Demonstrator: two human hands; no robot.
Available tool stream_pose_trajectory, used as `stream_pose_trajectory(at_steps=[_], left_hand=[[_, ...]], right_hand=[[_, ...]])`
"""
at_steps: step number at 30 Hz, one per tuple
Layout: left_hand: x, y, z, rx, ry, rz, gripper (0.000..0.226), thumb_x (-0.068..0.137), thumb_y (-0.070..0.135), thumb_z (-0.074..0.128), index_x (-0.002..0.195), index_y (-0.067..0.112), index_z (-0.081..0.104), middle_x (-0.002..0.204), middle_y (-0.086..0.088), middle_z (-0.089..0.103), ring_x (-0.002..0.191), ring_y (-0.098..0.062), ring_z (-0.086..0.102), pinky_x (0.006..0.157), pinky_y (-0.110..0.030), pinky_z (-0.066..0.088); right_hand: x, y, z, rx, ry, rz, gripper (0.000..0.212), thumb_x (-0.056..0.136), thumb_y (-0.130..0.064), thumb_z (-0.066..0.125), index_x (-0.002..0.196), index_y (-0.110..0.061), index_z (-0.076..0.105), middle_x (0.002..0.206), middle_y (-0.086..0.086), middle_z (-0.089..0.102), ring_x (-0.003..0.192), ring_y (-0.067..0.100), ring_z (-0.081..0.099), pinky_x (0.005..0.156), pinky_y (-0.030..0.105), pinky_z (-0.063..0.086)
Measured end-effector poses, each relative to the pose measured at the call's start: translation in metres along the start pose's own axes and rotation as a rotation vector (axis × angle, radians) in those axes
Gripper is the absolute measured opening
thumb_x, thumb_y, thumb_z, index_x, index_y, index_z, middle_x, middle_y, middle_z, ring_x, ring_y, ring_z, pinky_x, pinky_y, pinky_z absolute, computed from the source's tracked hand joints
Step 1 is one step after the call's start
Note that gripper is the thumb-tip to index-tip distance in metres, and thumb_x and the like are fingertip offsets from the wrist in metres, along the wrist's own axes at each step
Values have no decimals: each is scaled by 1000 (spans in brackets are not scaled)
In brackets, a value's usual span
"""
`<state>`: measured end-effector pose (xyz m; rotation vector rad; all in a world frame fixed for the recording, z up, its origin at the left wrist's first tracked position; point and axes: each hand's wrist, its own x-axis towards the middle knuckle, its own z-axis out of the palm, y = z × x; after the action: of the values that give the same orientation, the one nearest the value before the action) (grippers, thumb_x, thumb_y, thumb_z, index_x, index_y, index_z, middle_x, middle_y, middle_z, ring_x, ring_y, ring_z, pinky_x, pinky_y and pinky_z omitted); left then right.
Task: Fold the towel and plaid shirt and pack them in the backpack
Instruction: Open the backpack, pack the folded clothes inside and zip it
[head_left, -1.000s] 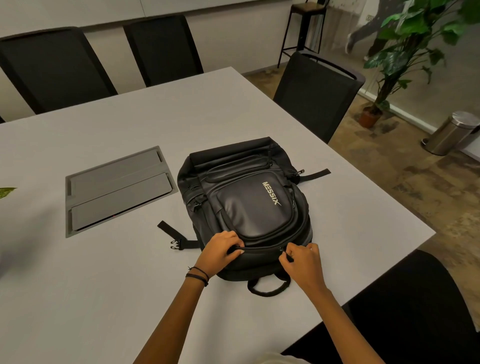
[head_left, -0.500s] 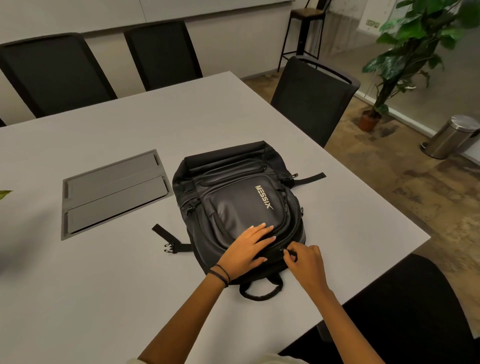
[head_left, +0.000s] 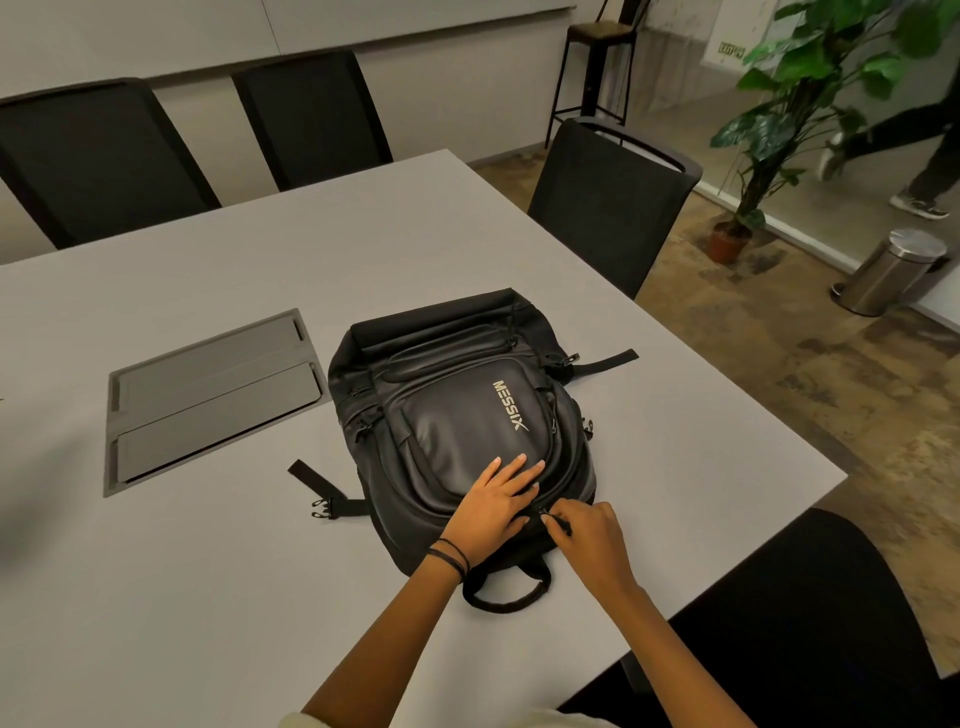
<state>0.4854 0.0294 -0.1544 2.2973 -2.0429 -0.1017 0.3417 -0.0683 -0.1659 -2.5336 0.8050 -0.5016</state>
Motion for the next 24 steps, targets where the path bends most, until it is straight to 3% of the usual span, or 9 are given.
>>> stream_pose_trajectory(at_steps=[2,5,10,14,16,19,21,24], left_hand=[[0,2,3,7,29,-30,45,72,28,76,115,21,65,141,1,47,131,-23,43,105,-45,32],[0,3,4,-35,88,-40,39,71,24,77,109,22,68,139,2,49,129,-24,45,105,-46,32],[1,1,6,-80,145,-38,30,81,21,65,111,20,67,142,1,45,134,-24,38,109,-45,18],[1,-2,7,-131,148,-39,27,85,21,62,110,17,68,143,2,43,135,-22,36,112,-43,22],[0,-3,6,-179,142,-46,26,88,20,58,112,16,67,145,3,40,137,-20,32,114,-39,16],[-1,-4,1,-255,131,-74,30,92,21,51,119,16,63,149,7,32,141,-12,22,116,-29,3],[0,-4,-2,-268,113,-86,31,93,23,50,122,17,61,150,9,30,141,-10,20,117,-29,4],[0,-5,-5,-280,95,-84,31,94,24,50,122,17,61,150,9,31,141,-10,20,116,-27,2]], right_hand=[[2,1,1,-1,5,-6,21,76,-20,75,64,-17,58,54,-6,58,47,2,39,62,21,36],[5,-1,2,-18,1,-51,28,70,-16,80,58,-17,54,48,-7,52,45,1,31,57,19,36],[10,4,3,-111,-32,-130,29,66,-17,82,58,-18,54,48,-9,52,44,1,30,57,19,40],[11,9,6,-63,-10,-143,28,69,-15,79,59,-17,53,49,-8,51,47,0,29,62,20,40],[11,11,5,-26,11,-151,28,71,-14,77,59,-16,52,49,-7,50,48,1,29,62,21,41],[14,18,-1,13,71,-142,26,80,-20,63,58,-15,49,49,-6,47,47,4,30,62,24,43],[17,27,-6,16,106,-123,28,84,-27,53,59,-15,48,49,-6,46,46,5,29,65,22,40],[21,39,-11,-2,115,-86,27,81,-20,67,60,-15,51,50,-6,47,46,6,33,69,24,39]])
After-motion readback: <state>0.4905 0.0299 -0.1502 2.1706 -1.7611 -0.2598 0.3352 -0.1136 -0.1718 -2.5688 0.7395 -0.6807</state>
